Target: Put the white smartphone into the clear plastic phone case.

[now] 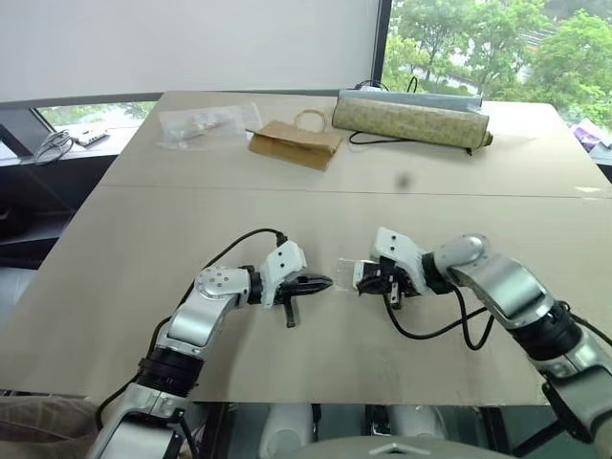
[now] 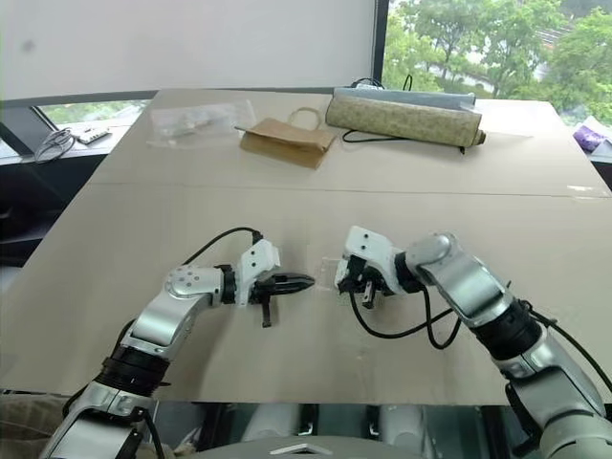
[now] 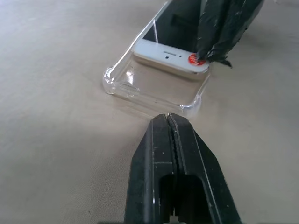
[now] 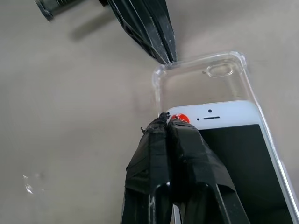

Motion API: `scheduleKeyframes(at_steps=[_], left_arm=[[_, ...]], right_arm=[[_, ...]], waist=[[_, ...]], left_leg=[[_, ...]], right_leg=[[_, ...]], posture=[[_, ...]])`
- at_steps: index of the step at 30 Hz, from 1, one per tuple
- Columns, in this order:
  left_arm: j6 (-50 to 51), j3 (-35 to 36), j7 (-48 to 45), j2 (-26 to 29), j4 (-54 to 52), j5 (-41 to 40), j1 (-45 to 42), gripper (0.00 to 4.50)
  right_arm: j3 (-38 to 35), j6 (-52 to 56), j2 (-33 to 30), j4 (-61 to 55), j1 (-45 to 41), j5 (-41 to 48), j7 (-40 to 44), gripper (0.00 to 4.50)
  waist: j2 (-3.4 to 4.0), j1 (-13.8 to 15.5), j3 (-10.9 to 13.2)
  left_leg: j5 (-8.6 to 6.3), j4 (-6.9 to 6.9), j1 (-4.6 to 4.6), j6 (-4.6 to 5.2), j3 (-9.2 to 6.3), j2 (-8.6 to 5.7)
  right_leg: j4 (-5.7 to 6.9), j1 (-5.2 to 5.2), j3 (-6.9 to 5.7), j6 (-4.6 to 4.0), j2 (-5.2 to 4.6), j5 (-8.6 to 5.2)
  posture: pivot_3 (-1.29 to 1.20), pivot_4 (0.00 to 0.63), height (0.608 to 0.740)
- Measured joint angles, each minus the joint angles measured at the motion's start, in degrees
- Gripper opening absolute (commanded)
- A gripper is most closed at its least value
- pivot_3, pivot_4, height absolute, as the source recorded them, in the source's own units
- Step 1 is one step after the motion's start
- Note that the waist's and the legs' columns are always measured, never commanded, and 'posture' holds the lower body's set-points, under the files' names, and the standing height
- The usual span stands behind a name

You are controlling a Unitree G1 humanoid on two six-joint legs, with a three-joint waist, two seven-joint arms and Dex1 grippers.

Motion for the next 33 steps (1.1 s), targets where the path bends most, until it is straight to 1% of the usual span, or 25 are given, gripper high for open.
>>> scheduleKeyframes(at_steps=[3,5,9,16,26,29,33], left_arm=[[-0.34,0.13,0.04,0.02,0.00,0.00,-0.05,0.00],[-0.47,0.12,0.01,-0.01,0.00,-0.01,-0.07,0.00],[-0.97,0.12,-0.05,0.00,0.06,-0.01,-0.06,0.00],[-1.49,0.14,-0.57,0.05,0.58,-0.22,-0.27,0.00],[-1.62,0.19,-1.04,0.29,0.93,-0.26,-0.43,0.00],[-1.60,0.19,-0.99,0.28,0.95,-0.24,-0.42,0.00],[-1.60,0.20,-0.79,0.28,0.97,-0.18,-0.40,0.00]], right_arm=[[-4.45,1.98,0.82,-1.16,1.20,2.77,-1.74,0.09],[-6.63,3.04,-0.18,-3.82,1.17,4.15,-2.73,0.09],[-6.97,3.39,-1.18,-5.54,1.06,4.53,-4.03,0.09],[-0.44,-0.54,-2.14,-3.41,0.84,0.74,-5.12,0.09],[9.43,-11.26,-3.33,2.36,-5.66,-7.66,-1.51,0.09],[11.05,-14.21,-3.28,3.91,-6.87,-9.75,-0.29,0.09],[10.62,-16.19,-2.84,5.10,-7.07,-10.56,0.07,0.09]], waist=[[0.10,-0.13,0.17],[0.16,-0.13,0.24],[0.17,-0.10,0.34],[0.17,-0.12,0.52],[0.17,-0.18,0.52],[0.16,-0.20,0.51],[0.14,-0.21,0.50]], left_leg=[[0.00,-0.04,-0.07,0.01,0.03,-0.02],[0.00,-0.09,-0.07,0.01,0.00,-0.02],[-0.01,-0.15,-0.07,0.01,-0.03,-0.02],[-0.01,-0.15,-0.10,0.01,0.00,-0.02],[-0.01,-0.18,-0.04,0.01,0.01,-0.01],[0.00,-0.18,0.04,0.01,0.01,0.01],[0.00,-0.18,0.07,0.01,0.00,0.03]], right_leg=[[0.01,-0.09,0.01,0.06,0.00,0.05],[0.00,-0.11,-0.01,0.15,0.02,0.10],[-0.03,-0.12,-0.04,0.12,0.04,0.05],[-0.08,-0.14,-0.02,0.06,0.05,0.01],[-0.09,-0.12,-0.01,0.07,0.08,0.00],[-0.09,-0.08,-0.02,0.05,0.08,-0.01],[-0.07,-0.08,-0.01,0.03,0.08,-0.01]], posture=[[0.00,0.150,0.740],[0.00,0.150,0.740],[0.00,0.150,0.740],[0.00,0.150,0.740],[0.00,0.150,0.740],[0.00,0.150,0.740],[0.00,0.150,0.740]])
